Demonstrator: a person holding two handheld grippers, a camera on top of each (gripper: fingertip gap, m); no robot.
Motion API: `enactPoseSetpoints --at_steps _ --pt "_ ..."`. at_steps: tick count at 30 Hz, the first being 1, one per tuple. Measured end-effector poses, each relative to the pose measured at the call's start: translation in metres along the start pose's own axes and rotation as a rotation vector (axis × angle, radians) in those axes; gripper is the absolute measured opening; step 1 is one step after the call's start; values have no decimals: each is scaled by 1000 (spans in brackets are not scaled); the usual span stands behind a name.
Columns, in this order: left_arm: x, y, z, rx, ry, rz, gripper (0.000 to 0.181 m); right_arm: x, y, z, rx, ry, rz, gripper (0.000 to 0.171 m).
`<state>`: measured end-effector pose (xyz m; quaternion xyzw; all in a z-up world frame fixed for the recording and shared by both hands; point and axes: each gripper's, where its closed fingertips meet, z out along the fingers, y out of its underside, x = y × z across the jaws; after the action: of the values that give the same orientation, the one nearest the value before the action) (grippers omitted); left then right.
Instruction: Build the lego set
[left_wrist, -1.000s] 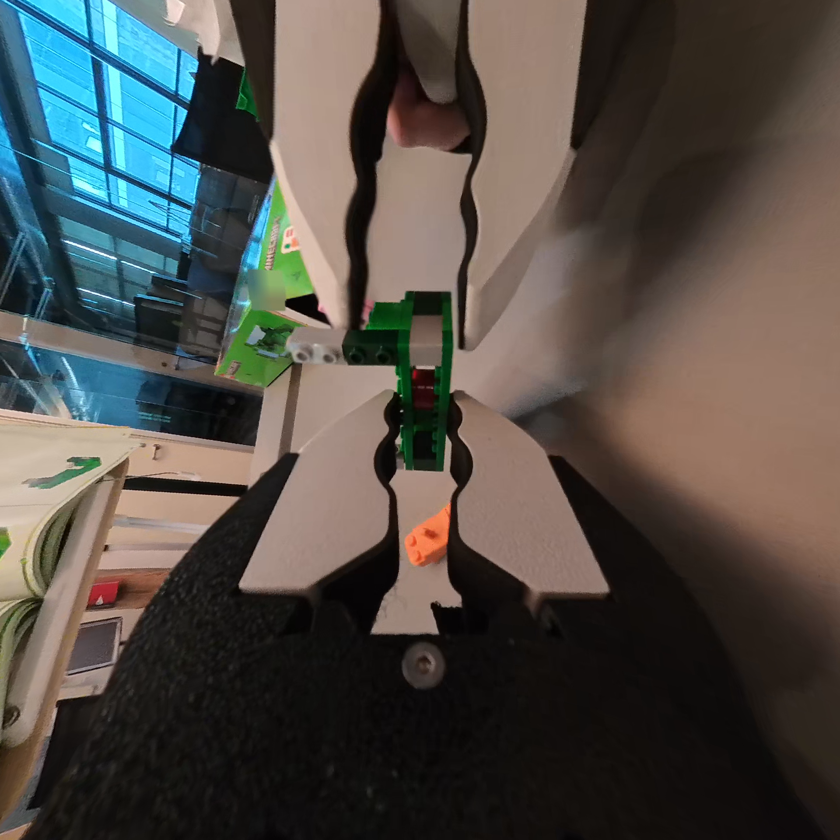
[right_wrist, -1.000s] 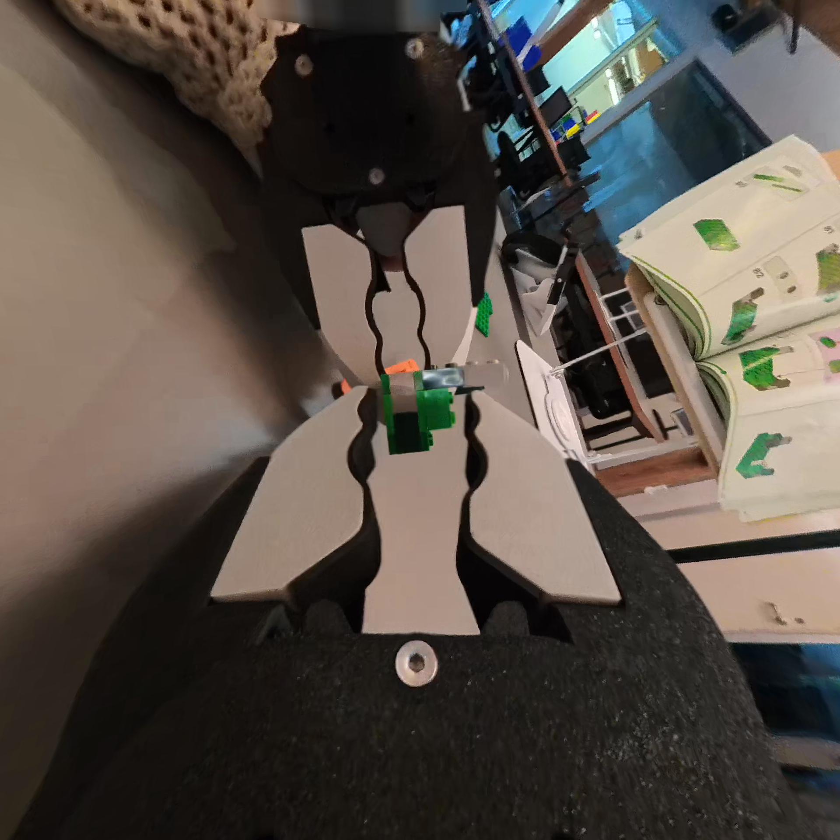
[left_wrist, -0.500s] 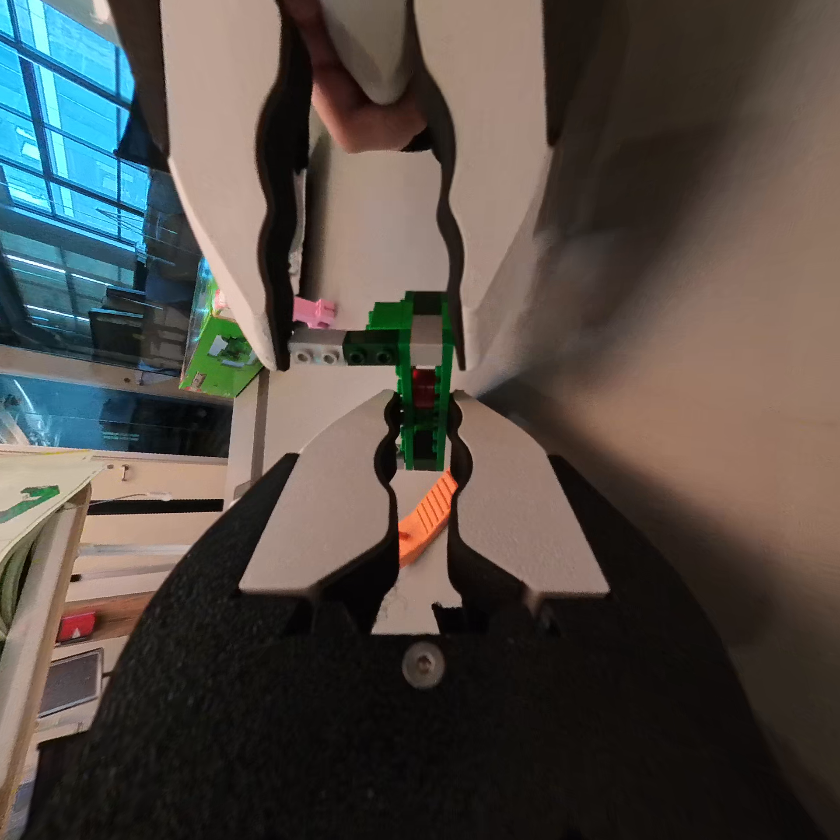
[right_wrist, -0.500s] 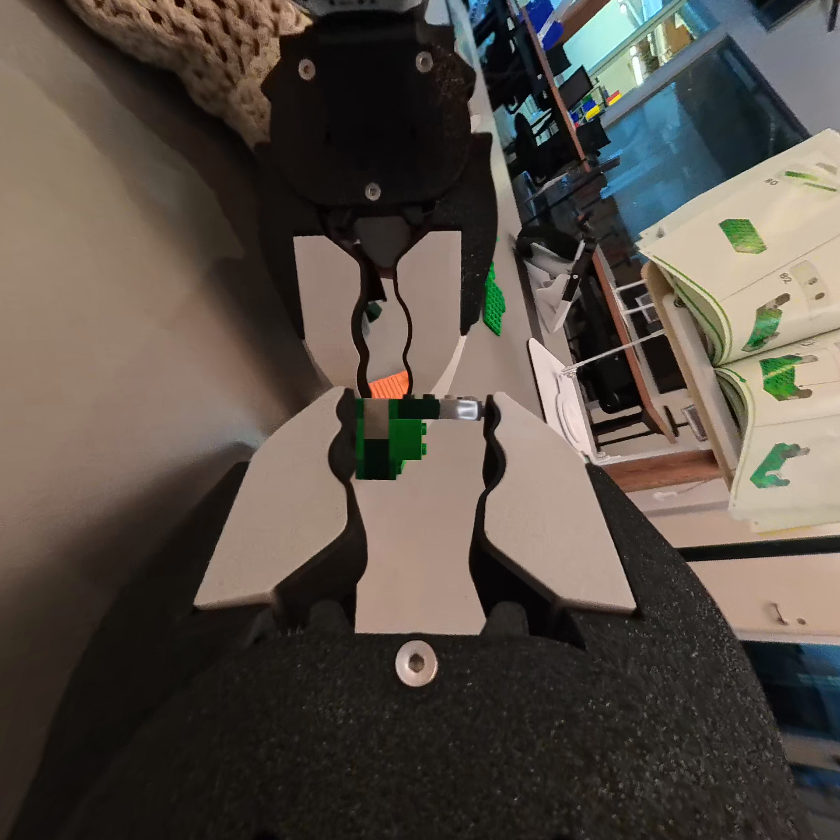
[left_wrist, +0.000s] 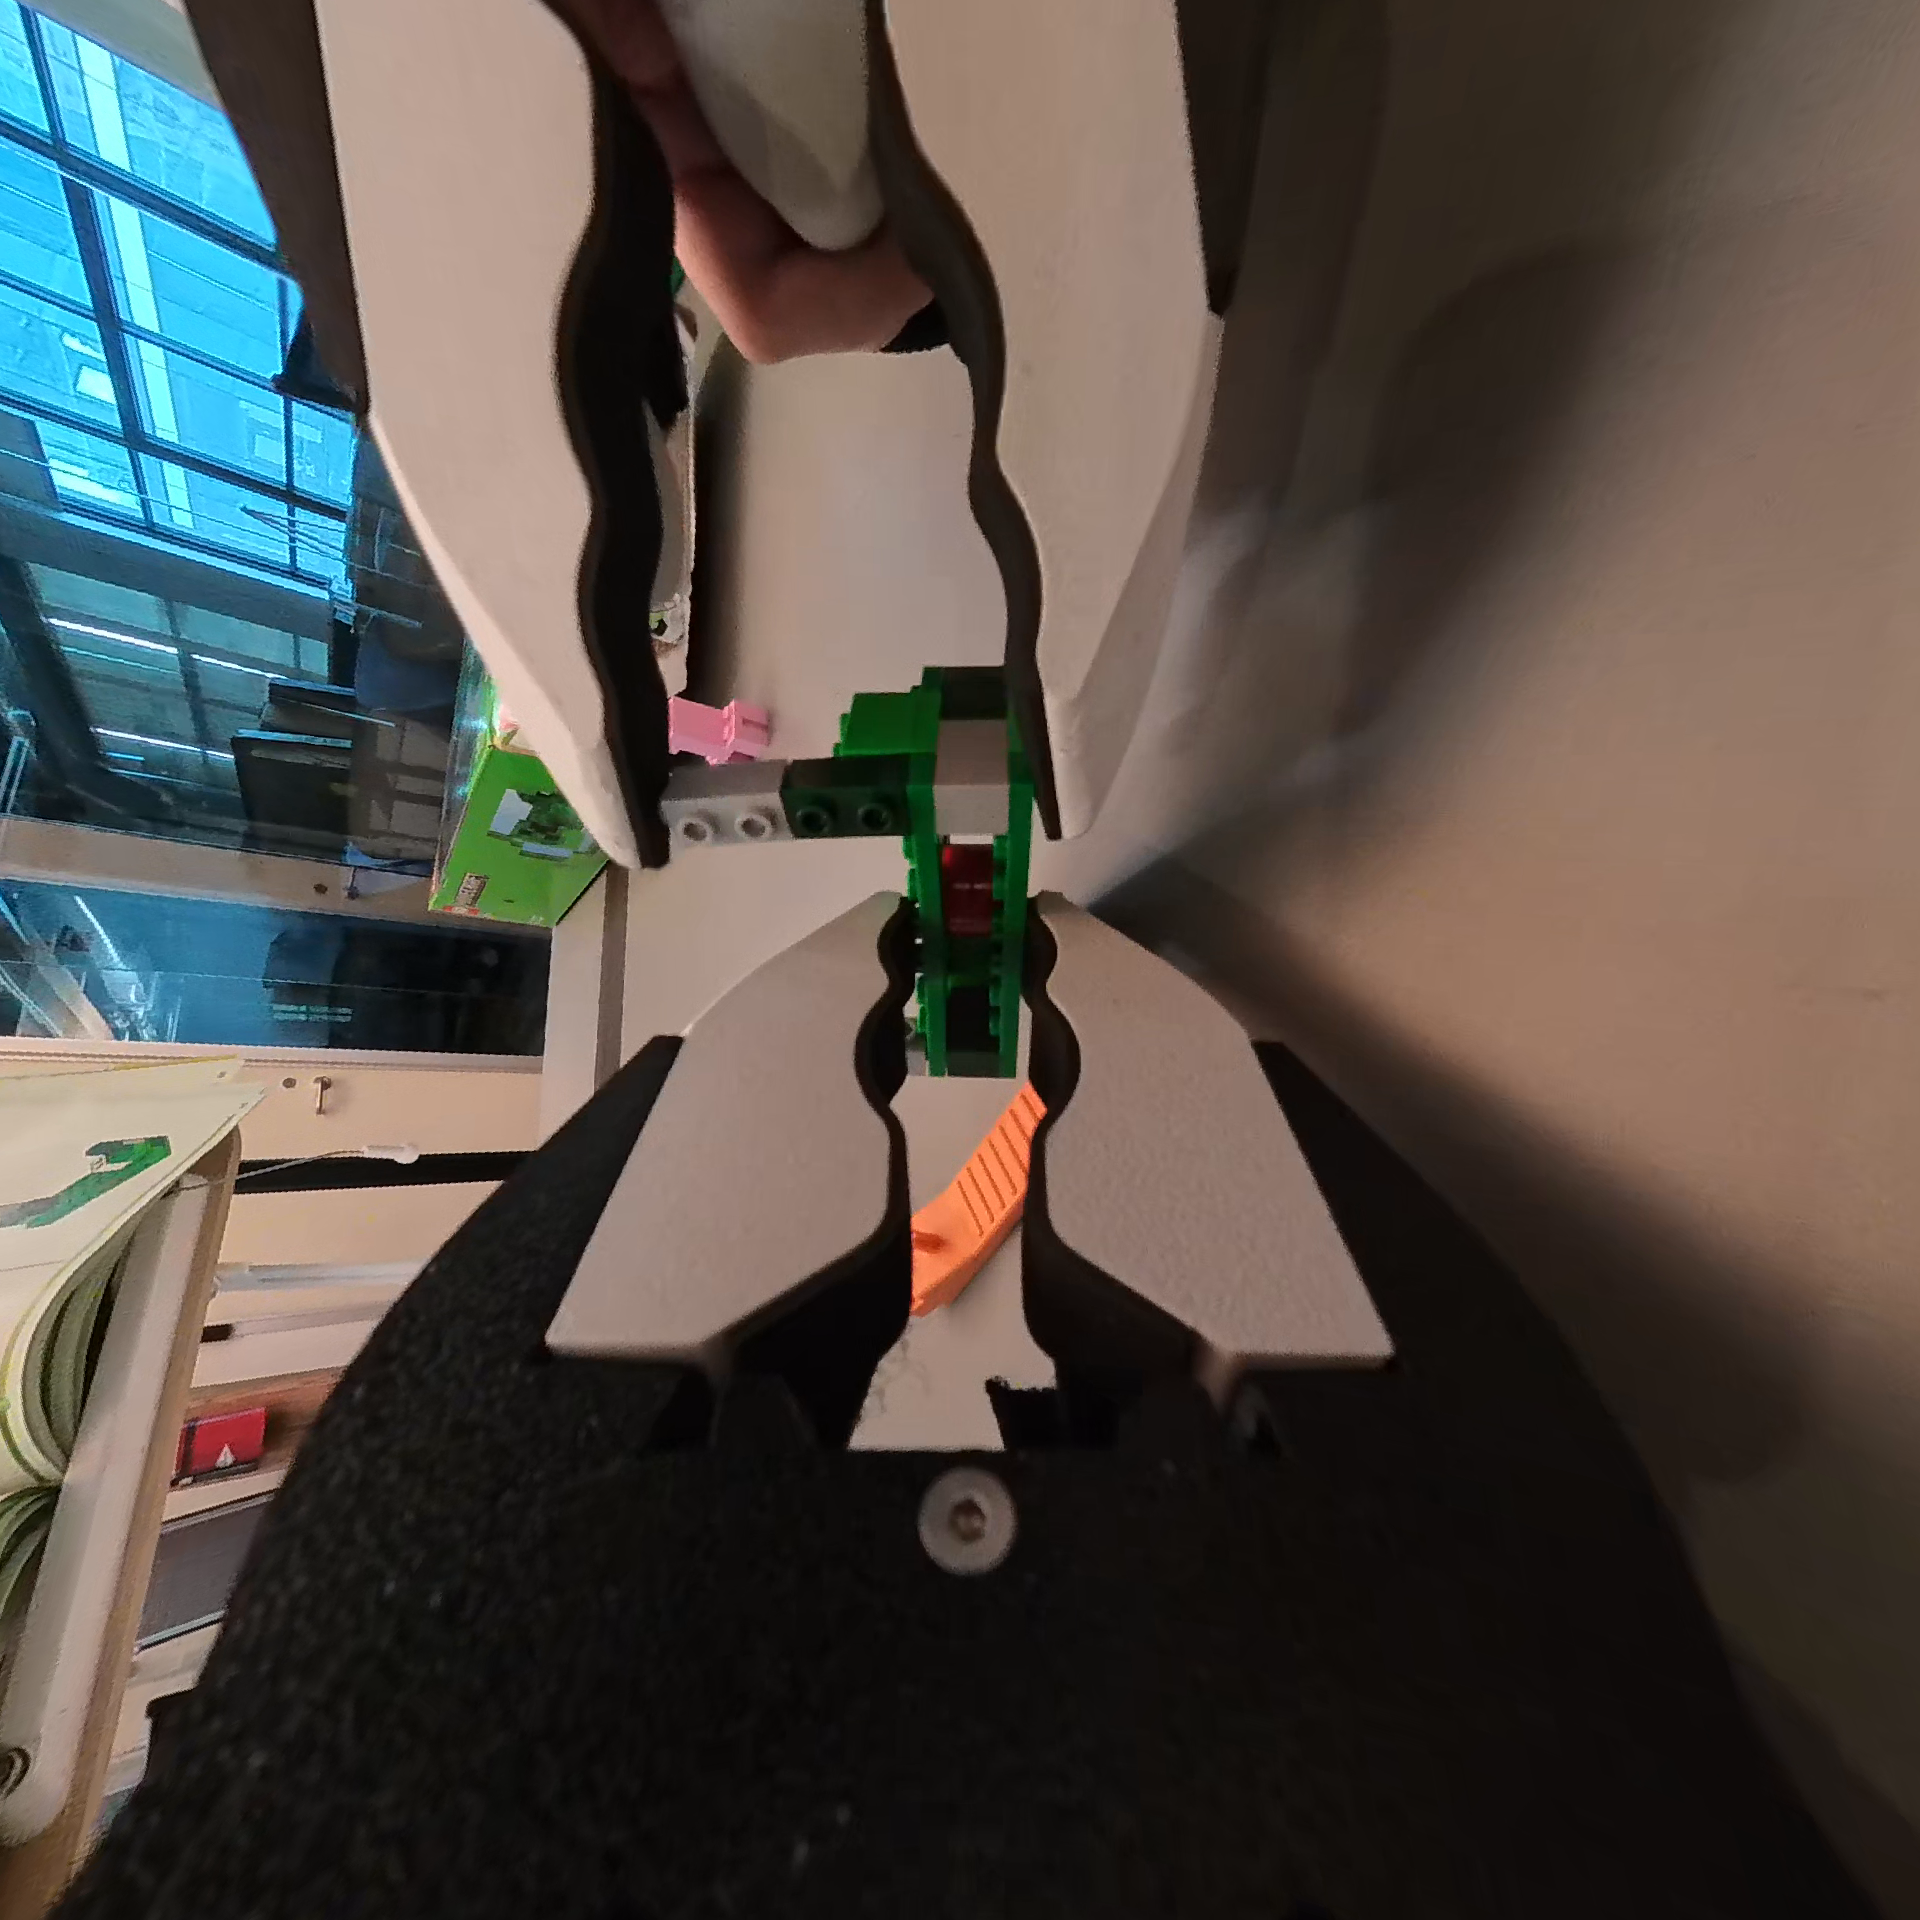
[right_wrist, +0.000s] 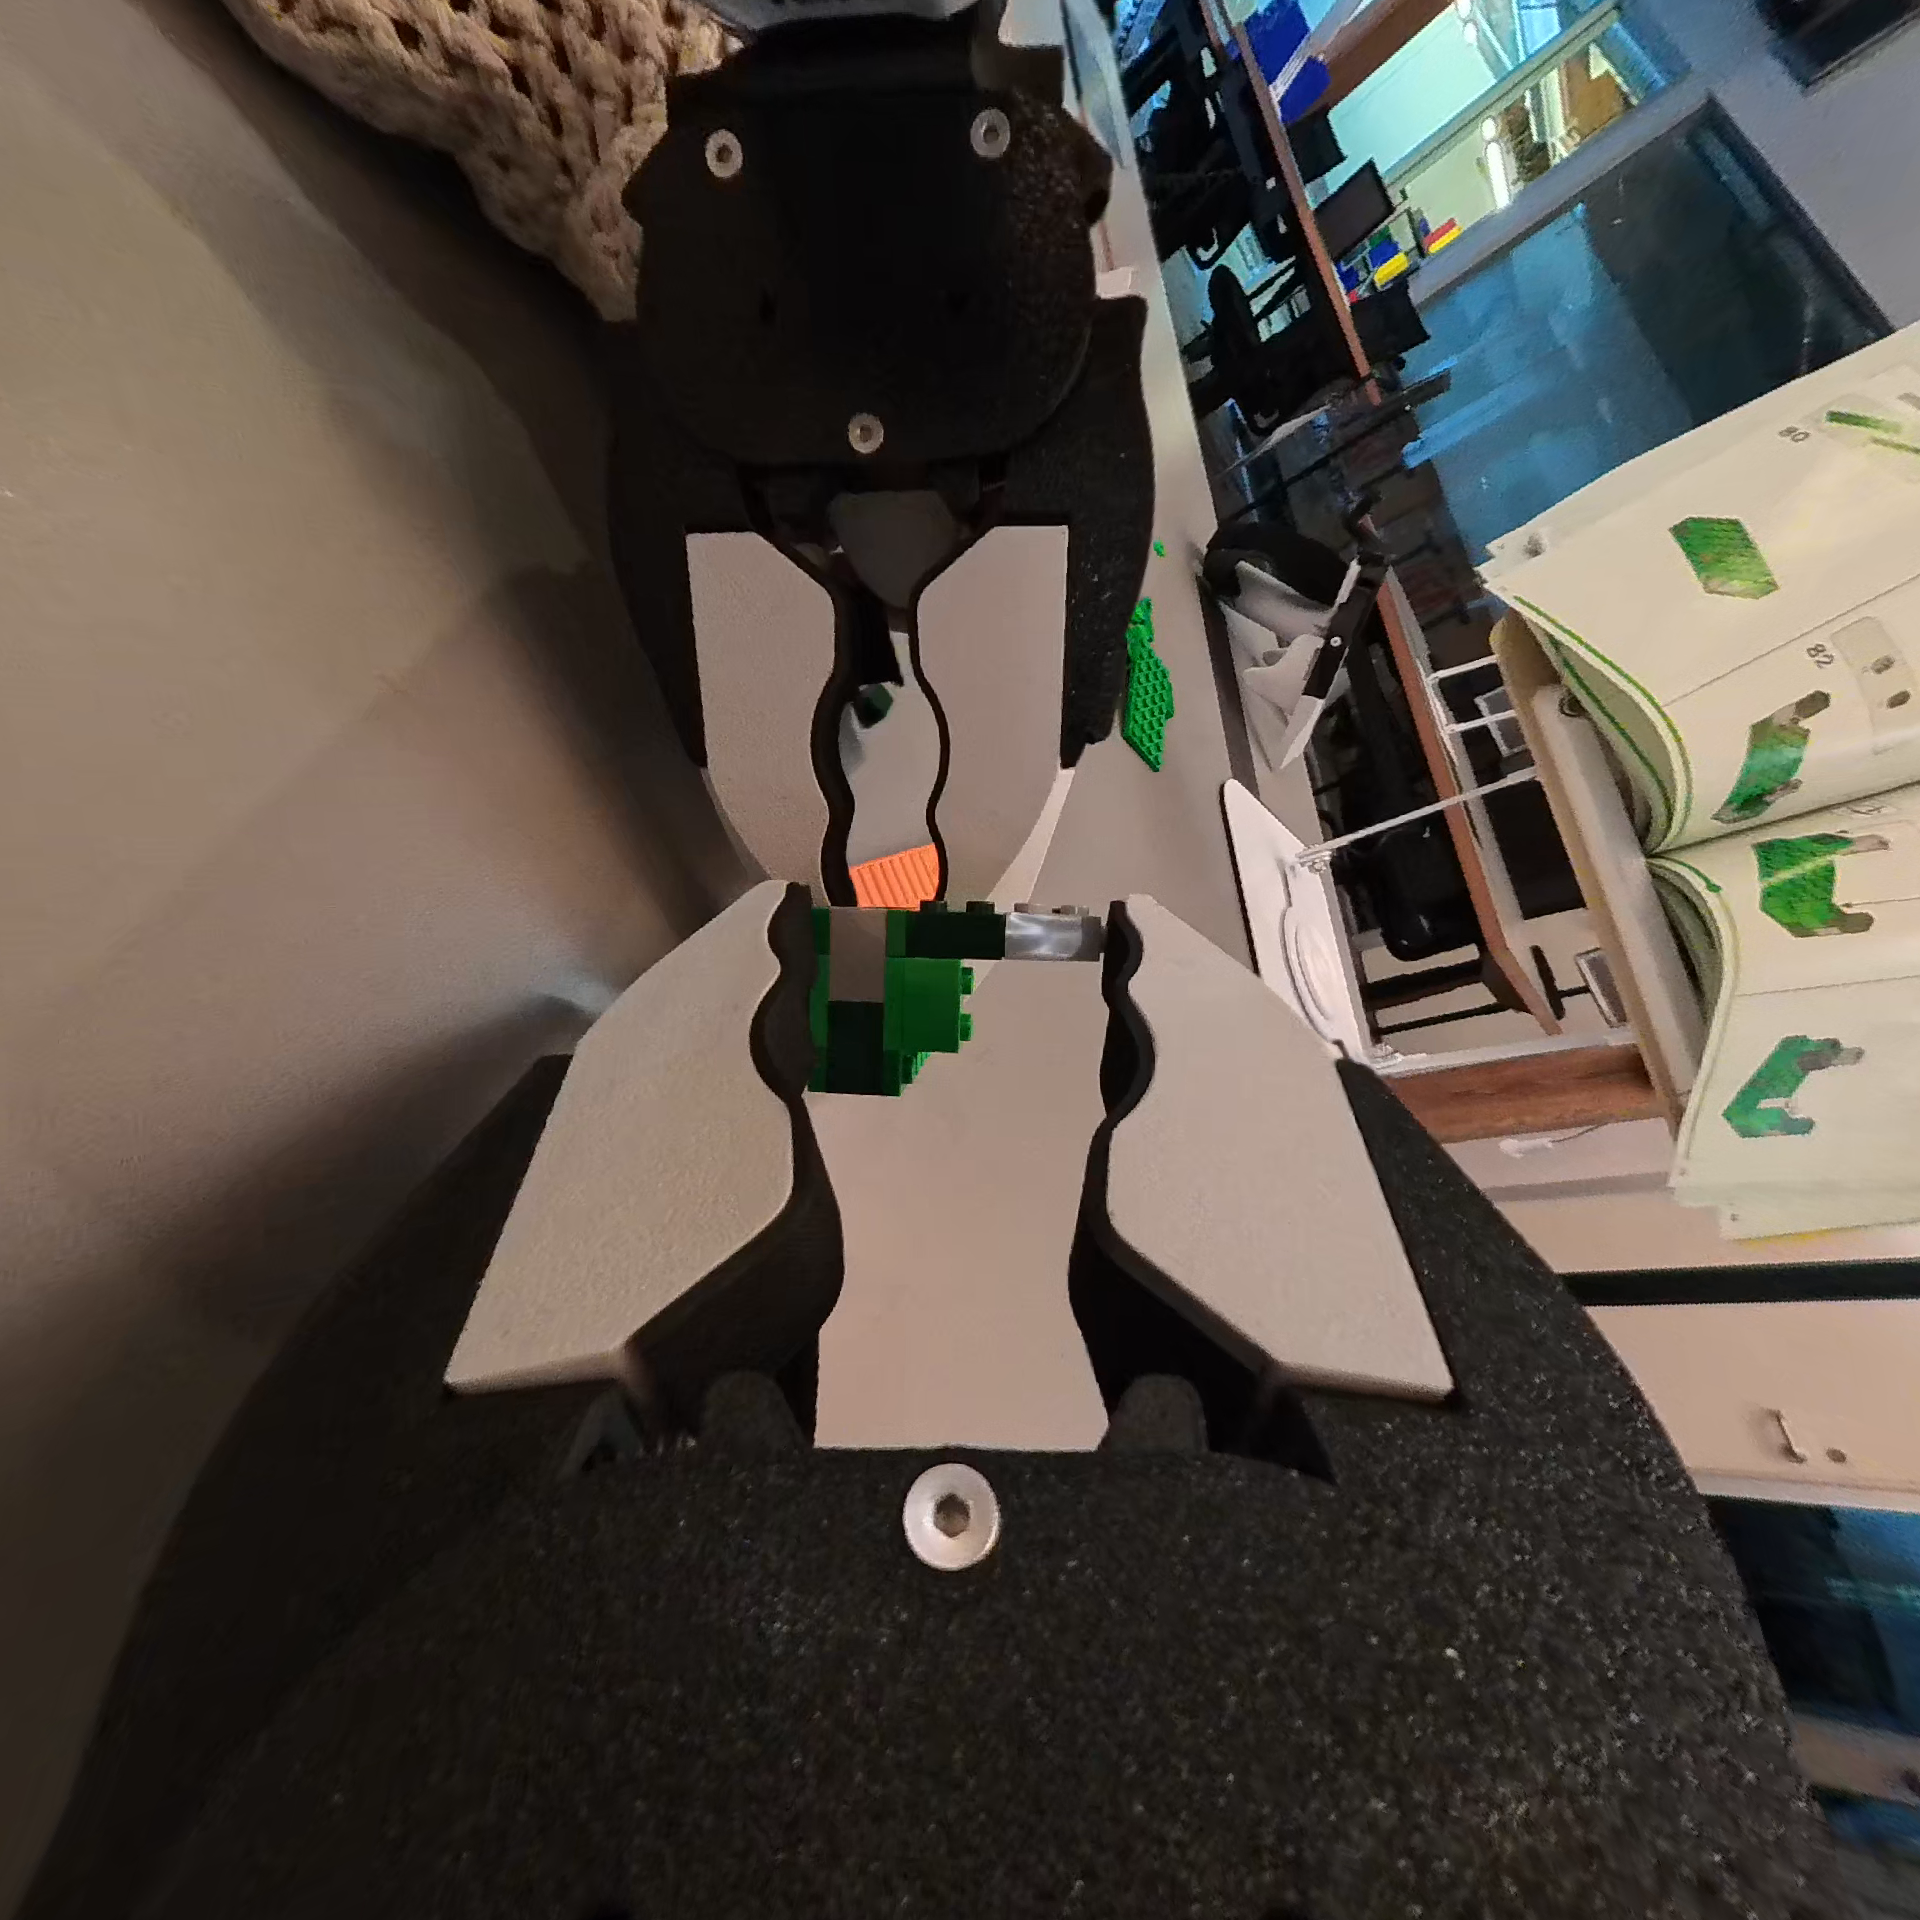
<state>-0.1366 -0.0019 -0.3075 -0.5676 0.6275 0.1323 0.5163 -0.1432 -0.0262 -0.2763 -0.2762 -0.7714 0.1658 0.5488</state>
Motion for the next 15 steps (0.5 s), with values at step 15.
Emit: enactPoseSetpoints --at_steps 15 --pt "-8 0 -4 6 -57 4 19 6 -12 -7 112 80 36 68"
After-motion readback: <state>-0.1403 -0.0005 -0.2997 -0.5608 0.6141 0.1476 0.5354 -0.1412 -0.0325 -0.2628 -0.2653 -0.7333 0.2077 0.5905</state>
